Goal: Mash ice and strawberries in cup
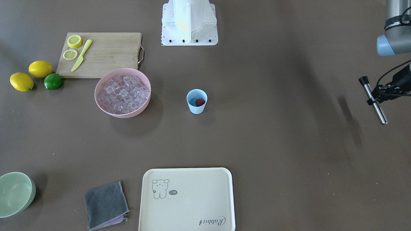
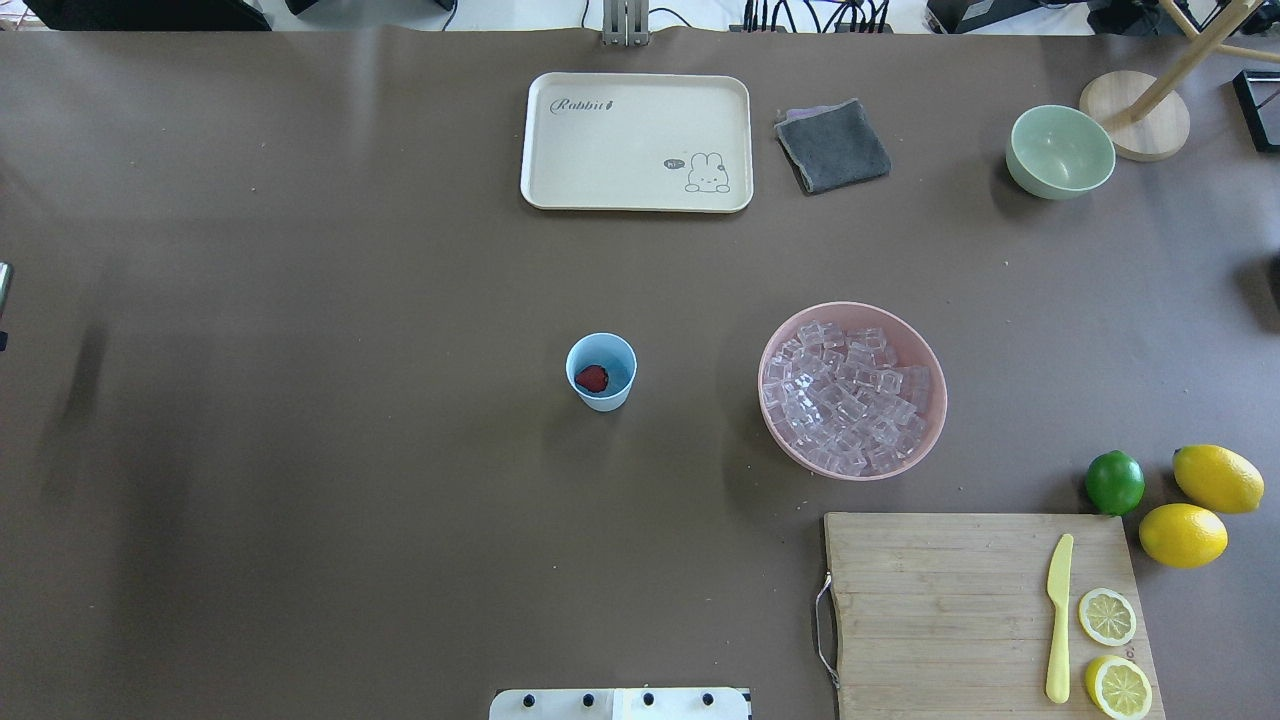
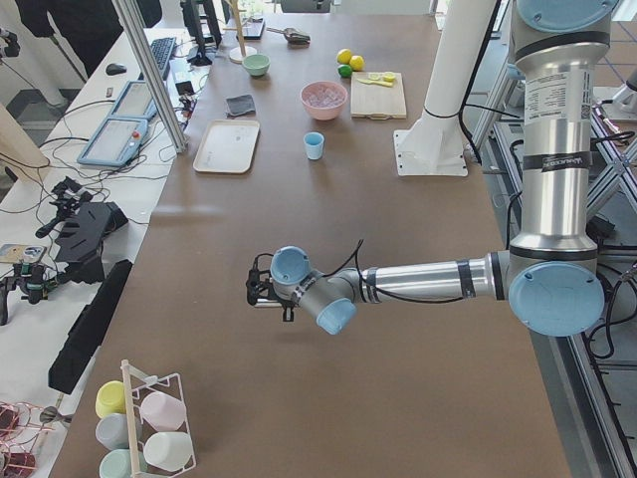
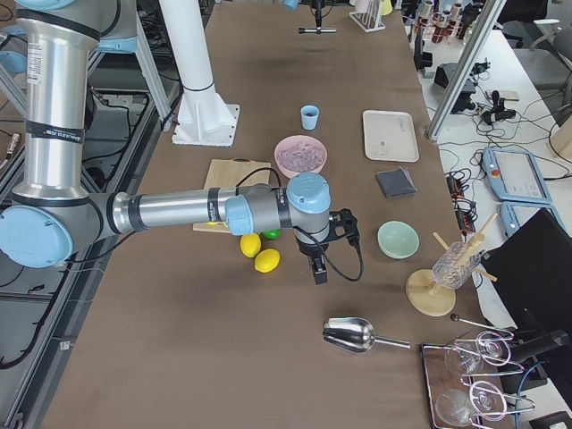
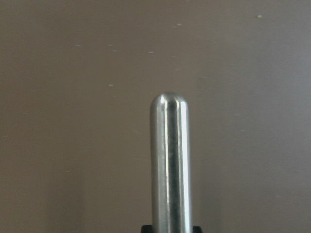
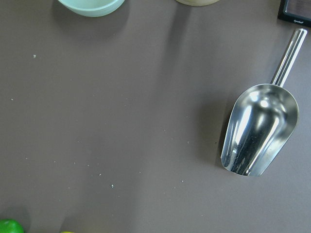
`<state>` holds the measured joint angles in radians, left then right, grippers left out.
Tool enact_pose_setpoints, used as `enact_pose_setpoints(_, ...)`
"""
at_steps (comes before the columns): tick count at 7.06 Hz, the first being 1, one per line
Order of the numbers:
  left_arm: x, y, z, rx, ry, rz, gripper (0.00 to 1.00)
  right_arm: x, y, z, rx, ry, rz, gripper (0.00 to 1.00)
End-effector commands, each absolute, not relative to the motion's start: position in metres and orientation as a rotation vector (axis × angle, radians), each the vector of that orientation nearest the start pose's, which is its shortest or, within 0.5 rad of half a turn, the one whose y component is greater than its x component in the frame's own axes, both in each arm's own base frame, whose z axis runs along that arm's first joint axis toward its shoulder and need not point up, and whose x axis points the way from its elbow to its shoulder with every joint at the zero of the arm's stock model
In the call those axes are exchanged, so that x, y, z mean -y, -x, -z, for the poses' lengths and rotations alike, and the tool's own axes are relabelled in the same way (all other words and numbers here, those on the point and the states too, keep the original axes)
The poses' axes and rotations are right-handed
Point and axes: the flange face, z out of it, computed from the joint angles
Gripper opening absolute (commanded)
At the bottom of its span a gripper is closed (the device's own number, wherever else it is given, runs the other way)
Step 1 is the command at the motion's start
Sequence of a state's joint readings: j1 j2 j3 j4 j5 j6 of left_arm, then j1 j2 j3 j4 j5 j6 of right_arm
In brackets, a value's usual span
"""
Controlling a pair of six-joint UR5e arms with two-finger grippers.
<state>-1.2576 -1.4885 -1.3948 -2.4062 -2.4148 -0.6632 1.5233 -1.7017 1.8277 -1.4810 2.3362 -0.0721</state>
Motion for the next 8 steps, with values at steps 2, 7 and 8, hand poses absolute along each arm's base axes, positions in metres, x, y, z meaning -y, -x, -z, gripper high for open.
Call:
enact_pose_setpoints(2,0.447,-0.072,-0.702,-0.977,-0.092,0.068,0.0,0.449,-0.043,-0.583,0.762,-0.214,0.196,1.0)
enact_pose_setpoints(7,0.438,-0.111,-0.717,-0.937,-0.049,0.001,0.0,0.45,-0.043,-0.583,0.758,-0.214,0.195,1.0)
enact_pose_setpoints(8,0.425,-0.106,-0.725,-0.932,-0.064,-0.016,0.93,0.449,-0.043,-0.582,0.765,-0.215,0.197,1.0)
